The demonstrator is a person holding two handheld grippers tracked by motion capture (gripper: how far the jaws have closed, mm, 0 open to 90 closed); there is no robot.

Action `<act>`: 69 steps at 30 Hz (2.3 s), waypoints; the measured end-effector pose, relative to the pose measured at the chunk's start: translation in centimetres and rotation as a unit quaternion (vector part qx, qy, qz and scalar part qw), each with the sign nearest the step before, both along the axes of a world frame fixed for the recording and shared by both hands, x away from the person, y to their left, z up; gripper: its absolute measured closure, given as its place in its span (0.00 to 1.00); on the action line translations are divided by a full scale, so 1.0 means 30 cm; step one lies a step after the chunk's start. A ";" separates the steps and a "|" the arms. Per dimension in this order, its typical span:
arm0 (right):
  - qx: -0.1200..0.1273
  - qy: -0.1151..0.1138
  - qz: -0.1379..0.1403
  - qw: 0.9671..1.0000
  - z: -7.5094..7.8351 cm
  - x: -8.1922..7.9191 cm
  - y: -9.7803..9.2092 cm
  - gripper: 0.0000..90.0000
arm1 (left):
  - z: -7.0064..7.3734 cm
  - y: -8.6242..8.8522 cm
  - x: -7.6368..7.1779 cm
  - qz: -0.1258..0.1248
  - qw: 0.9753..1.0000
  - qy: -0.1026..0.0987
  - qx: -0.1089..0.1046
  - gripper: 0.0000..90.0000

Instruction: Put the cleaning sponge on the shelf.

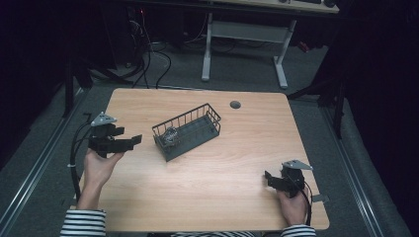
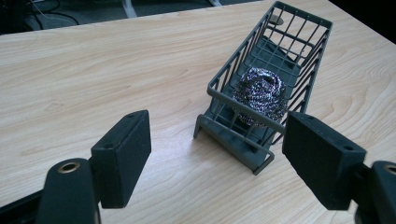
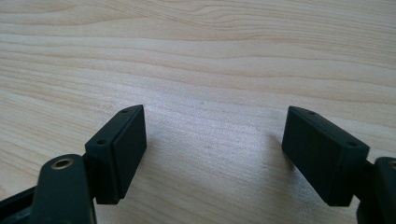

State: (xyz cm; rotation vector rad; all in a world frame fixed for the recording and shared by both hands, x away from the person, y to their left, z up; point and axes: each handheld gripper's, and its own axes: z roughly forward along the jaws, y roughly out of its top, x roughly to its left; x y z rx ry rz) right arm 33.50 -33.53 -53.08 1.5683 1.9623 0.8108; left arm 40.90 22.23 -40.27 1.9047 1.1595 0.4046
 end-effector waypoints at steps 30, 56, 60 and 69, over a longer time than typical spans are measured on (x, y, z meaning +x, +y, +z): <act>0.000 0.000 0.000 1.000 0.000 0.000 0.000 0.25 | -0.094 0.136 -0.123 0.034 0.999 0.008 -0.023 0.27; 0.000 -0.001 -0.001 1.000 0.000 -0.001 0.001 0.25 | -0.220 0.153 -0.165 0.044 0.998 0.035 -0.035 0.28; 0.000 -0.001 0.000 1.000 0.000 0.000 0.000 0.25 | -0.242 0.145 -0.165 0.042 0.998 0.041 -0.031 0.28; -0.001 -0.001 0.000 1.000 0.000 -0.001 0.000 0.25 | -0.289 0.130 -0.163 0.044 0.997 0.052 -0.022 0.28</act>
